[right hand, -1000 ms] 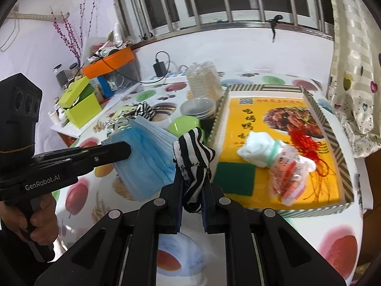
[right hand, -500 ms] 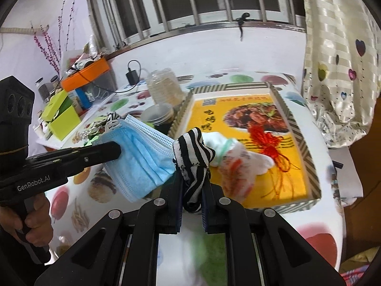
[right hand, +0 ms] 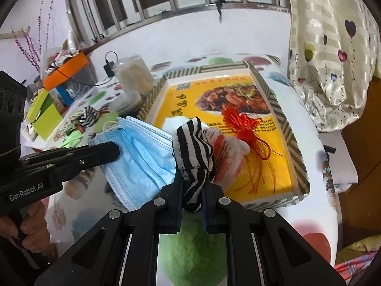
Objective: Organize soft objects
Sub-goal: 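Carry the blue mask and striped sock together over the yellow lid, then lower the mask and striped sock onto the lid and open both grippers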
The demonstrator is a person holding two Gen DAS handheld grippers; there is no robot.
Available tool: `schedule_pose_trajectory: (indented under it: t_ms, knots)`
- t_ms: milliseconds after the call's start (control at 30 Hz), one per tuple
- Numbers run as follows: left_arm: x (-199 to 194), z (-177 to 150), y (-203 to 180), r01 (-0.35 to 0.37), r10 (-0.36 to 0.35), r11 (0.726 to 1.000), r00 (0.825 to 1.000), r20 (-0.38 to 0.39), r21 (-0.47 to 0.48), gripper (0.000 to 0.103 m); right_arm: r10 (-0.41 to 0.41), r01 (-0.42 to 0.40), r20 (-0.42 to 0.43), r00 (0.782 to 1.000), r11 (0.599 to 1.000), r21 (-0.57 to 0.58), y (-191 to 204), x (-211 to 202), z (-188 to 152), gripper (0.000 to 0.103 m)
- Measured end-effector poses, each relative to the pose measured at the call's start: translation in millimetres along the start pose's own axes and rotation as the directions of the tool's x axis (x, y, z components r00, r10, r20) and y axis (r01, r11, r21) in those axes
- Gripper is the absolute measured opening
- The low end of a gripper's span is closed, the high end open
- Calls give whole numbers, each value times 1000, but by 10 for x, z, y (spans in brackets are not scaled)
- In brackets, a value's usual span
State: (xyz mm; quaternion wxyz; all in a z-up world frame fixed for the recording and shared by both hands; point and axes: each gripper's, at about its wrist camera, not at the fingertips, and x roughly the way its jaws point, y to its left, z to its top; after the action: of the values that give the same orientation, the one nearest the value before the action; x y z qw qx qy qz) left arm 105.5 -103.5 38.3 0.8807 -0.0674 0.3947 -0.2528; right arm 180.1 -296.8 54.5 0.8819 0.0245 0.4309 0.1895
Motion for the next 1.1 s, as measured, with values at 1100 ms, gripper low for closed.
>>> schedule_pose_trajectory:
  t_ms: [1100]
  knots:
    - [140, 105, -56, -41, 40, 999, 999, 31, 29, 34, -52, 54, 82, 995, 998, -28, -18, -177, 134, 48]
